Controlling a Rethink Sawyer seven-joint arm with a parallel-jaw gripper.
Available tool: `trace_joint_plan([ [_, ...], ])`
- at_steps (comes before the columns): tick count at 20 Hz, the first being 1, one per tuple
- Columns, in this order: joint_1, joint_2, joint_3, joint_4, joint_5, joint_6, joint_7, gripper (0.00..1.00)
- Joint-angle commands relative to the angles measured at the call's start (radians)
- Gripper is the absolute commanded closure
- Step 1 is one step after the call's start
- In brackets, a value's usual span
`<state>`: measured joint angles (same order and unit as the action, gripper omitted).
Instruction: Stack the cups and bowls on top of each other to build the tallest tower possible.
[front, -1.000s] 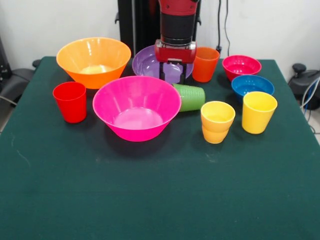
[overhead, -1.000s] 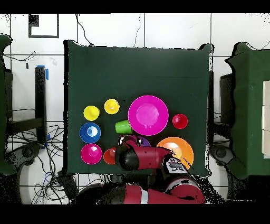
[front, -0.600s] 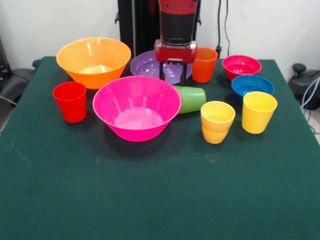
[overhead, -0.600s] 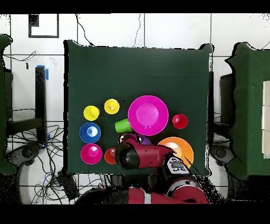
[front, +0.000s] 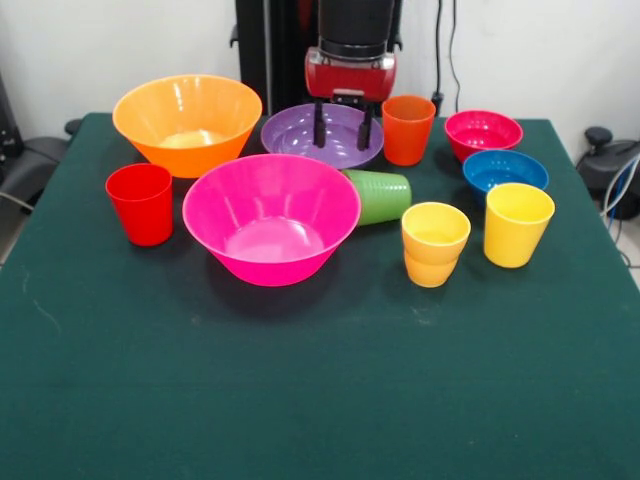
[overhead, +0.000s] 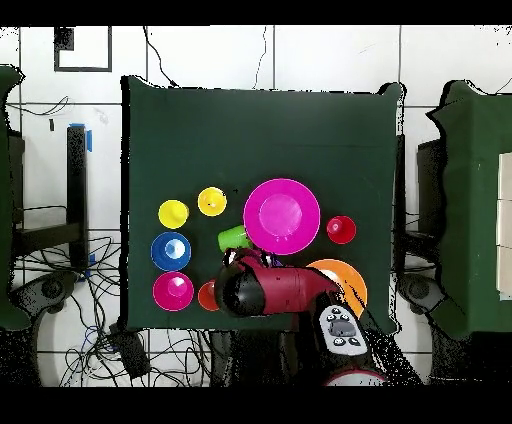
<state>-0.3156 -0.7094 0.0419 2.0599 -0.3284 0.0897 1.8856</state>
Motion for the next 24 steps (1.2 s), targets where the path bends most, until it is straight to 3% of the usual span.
trace_joint_plan([
  [1, -0.002, -0.061, 0.103, 0.036, 0.001, 0.144, 0.032, 0.0],
  [15, 0.003, 0.056, 0.107, -0.064, -0.041, 0.063, 0.036, 0.0],
  [24, -0.049, 0.048, 0.164, -0.112, -0.041, 0.16, -0.044, 0.0],
])
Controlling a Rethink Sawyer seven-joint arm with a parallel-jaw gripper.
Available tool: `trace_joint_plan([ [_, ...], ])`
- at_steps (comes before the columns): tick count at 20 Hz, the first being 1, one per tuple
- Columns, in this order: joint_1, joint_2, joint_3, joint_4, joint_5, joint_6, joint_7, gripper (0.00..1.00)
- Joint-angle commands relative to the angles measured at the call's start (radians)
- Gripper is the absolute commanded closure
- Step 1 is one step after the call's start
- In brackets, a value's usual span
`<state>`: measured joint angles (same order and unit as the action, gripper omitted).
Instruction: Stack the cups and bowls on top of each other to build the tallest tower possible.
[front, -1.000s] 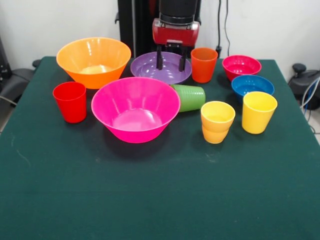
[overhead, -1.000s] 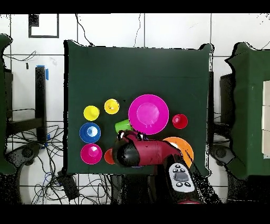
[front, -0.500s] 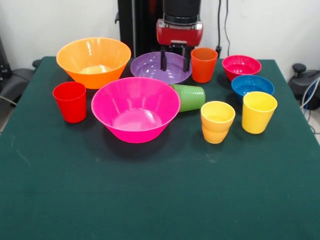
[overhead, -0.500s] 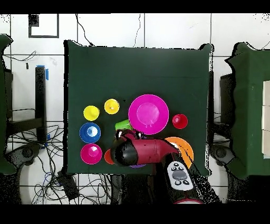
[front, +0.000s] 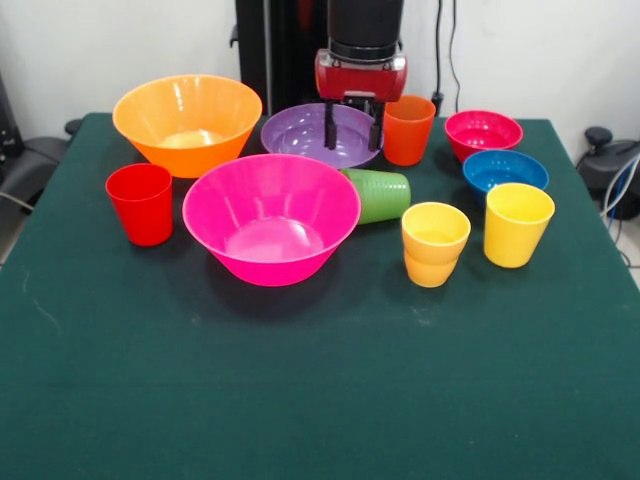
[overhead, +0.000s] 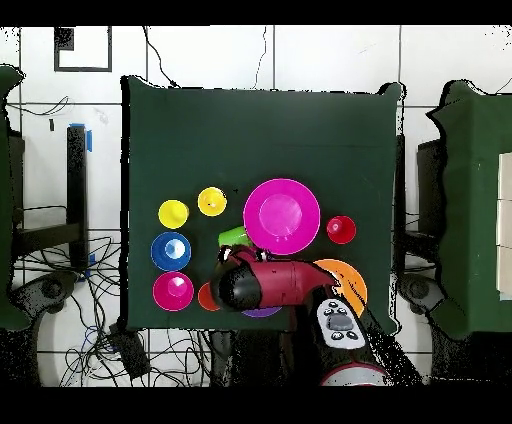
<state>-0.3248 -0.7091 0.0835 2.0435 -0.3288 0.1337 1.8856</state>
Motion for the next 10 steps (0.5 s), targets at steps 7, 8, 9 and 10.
trace_joint_plan([
  [7, -0.11, 0.06, 0.194, -0.123, -0.068, 0.148, -0.104, 0.0],
  [8, -0.119, 0.057, 0.201, -0.125, -0.072, 0.154, -0.111, 0.0],
  [9, -0.137, 0.051, 0.217, -0.129, -0.074, 0.178, -0.132, 0.0],
  [10, -0.148, 0.047, 0.227, -0.129, -0.076, 0.191, -0.14, 0.0],
])
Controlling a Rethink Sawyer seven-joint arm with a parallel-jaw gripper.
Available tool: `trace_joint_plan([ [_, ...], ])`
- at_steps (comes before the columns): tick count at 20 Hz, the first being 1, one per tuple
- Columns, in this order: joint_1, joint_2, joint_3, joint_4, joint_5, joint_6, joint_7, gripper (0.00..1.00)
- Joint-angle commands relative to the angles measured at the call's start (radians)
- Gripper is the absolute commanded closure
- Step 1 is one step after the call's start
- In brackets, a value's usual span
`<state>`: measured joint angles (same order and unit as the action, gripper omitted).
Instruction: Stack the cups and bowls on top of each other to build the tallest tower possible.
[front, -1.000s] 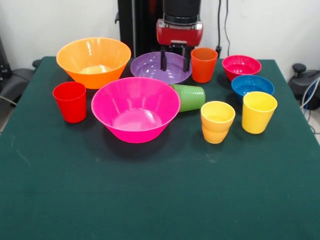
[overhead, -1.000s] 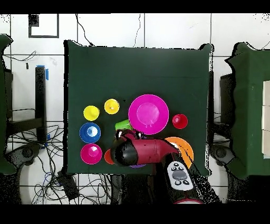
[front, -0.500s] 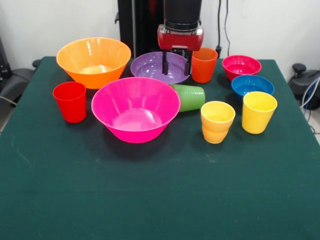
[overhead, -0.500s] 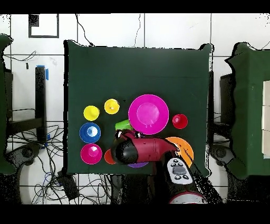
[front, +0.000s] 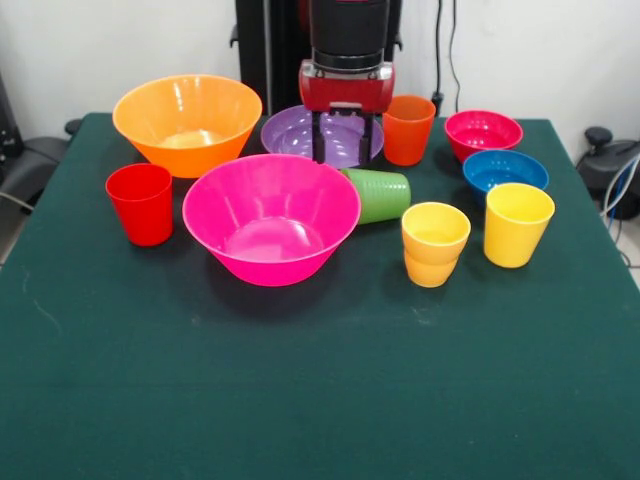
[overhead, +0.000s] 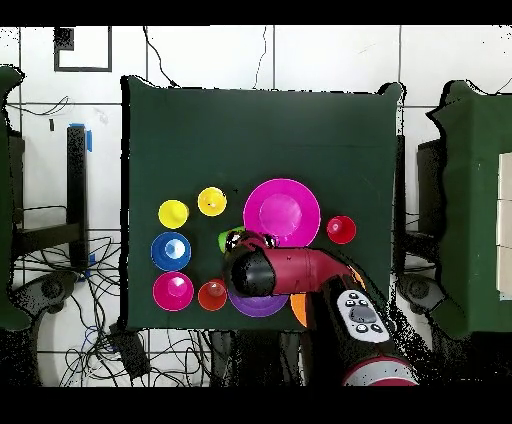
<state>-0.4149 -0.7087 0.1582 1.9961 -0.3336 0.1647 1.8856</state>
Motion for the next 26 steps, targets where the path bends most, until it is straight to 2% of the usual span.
trace_joint_plan([
  [1, -0.075, 0.038, 0.167, -0.082, -0.072, 0.183, -0.157, 0.0],
  [4, -0.1, 0.016, 0.187, -0.08, -0.082, 0.218, -0.177, 0.0],
  [8, -0.115, 0.04, 0.205, -0.1, -0.109, 0.22, -0.171, 0.0],
  [16, -0.082, 0.103, 0.183, -0.12, -0.176, 0.129, -0.075, 0.0],
  [22, -0.049, 0.129, 0.158, -0.123, -0.196, 0.077, -0.011, 0.0],
  [26, -0.057, 0.136, 0.166, -0.119, -0.197, 0.065, 0.0, 0.0],
])
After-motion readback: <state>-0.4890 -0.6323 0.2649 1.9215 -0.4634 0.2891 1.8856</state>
